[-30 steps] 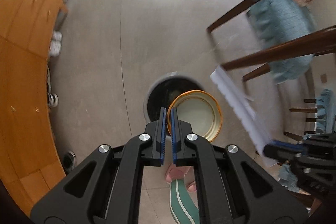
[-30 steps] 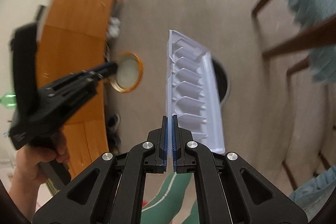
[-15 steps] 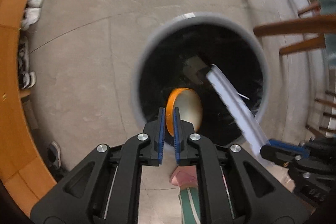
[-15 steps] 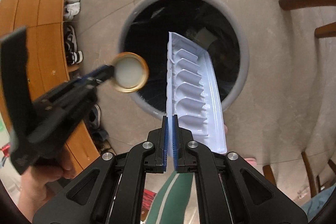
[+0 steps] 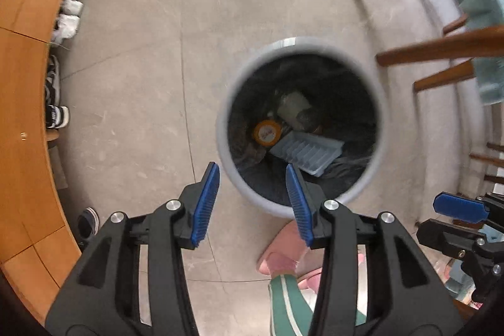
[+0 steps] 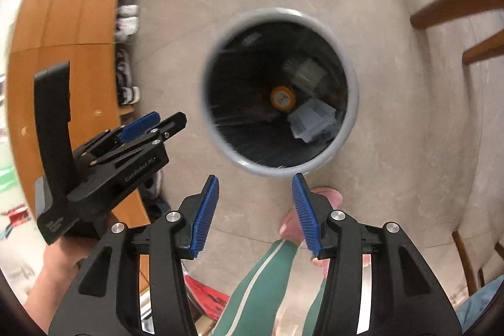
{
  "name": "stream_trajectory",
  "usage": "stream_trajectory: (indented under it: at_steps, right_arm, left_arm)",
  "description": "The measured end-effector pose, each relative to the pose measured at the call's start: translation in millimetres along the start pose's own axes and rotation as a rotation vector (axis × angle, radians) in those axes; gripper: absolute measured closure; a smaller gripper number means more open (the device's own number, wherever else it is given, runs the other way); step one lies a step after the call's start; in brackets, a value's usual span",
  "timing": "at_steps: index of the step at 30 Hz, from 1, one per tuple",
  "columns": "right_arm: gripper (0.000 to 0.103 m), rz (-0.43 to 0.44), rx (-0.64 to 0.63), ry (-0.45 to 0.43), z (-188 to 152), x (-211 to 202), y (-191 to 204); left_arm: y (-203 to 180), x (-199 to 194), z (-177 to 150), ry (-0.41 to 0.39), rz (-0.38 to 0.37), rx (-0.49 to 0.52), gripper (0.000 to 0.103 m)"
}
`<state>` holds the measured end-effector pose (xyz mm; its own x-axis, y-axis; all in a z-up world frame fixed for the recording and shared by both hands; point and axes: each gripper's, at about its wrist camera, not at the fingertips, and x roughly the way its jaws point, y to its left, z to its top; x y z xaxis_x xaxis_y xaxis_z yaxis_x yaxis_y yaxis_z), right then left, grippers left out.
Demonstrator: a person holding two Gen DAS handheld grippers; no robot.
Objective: Collect trash
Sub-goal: 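Open left tool to drop tape roll while right tool drops the tray, then move both open tools back toward the table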
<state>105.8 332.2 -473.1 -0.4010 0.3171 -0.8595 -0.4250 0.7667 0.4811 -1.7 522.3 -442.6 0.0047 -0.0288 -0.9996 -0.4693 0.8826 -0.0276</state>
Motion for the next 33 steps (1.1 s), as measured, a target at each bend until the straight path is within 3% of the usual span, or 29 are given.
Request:
stream_trajectory:
  at_steps: [5, 8, 12, 17, 21, 24, 25, 29, 33]
  right_arm:
    - [0.053, 0.040, -0.102, -0.176, -35.9, -118.4, 52.2]
    - [0.053, 0.047, -0.111, -0.296, -62.9, -197.5, 65.6]
    - [0.053, 0.008, -0.073, -0.444, -106.3, -293.6, 54.6]
    - [0.047, -0.095, 0.009, -0.616, -171.9, -397.6, 15.4]
    - [0.045, -0.166, 0.121, -0.727, -224.8, -458.1, -31.3]
    - [0.038, -0.220, 0.230, -0.818, -270.2, -498.0, -73.2]
    - [0.038, -0.242, 0.265, -0.838, -284.0, -509.2, -87.7]
    - [0.033, -0.333, 0.379, -0.864, -327.6, -539.3, -135.9]
    - [0.027, -0.406, 0.459, -0.856, -362.8, -550.6, -189.2]
  left_arm:
    - [-2.6, -113.4, -3.8, -0.104, 0.004, 0.071, 0.060]
    - [-23.9, -185.0, -2.7, -0.156, -0.008, 0.146, 0.060]
    - [-67.9, -282.1, -5.2, -0.244, 0.005, 0.291, 0.049]
    - [-144.1, -376.1, -16.0, -0.352, -0.044, 0.445, 0.048]
    - [-223.1, -413.6, -39.4, -0.428, -0.079, 0.568, 0.030]
    - [-280.3, -425.1, -69.1, -0.418, -0.177, 0.615, 0.019]
    - [-307.1, -426.3, -83.2, -0.401, -0.225, 0.651, 0.018]
    - [-379.2, -425.1, -122.3, -0.373, -0.261, 0.761, 0.016]
    - [-431.2, -423.2, -145.9, -0.331, -0.303, 0.776, 0.011]
